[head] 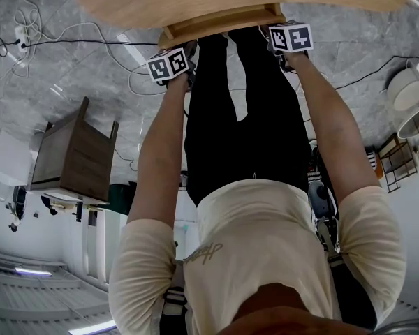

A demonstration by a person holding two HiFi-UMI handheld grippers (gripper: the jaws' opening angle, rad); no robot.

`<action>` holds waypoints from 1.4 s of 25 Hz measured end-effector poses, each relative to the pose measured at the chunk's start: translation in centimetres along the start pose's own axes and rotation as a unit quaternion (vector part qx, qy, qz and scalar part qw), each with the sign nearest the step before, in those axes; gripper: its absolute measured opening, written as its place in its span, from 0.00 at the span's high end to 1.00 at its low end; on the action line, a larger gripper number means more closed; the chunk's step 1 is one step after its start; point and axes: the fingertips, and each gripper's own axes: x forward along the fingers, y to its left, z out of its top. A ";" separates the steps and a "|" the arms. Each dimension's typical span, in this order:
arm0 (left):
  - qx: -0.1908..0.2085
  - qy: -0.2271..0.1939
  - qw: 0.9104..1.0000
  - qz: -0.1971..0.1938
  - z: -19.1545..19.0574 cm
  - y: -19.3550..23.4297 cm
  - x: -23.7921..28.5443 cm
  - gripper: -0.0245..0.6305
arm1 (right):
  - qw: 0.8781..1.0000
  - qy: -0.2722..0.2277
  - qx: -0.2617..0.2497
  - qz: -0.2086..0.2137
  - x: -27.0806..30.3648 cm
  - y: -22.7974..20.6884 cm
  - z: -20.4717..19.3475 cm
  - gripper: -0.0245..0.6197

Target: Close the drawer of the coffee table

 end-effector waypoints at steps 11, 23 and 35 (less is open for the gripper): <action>0.013 -0.013 1.000 0.004 3.3 0.0 -0.3 0.96 | 1.000 -0.015 -0.008 0.005 -0.3 0.4 3.2 0.97; 0.047 -0.019 0.998 0.027 4.9 -0.3 -0.7 0.96 | 1.000 -0.024 -0.014 0.011 -1.0 0.4 5.0 0.97; 0.031 -0.037 0.998 0.040 8.0 -0.6 -0.8 0.96 | 0.998 -0.046 -0.028 0.026 -1.8 0.5 7.8 0.97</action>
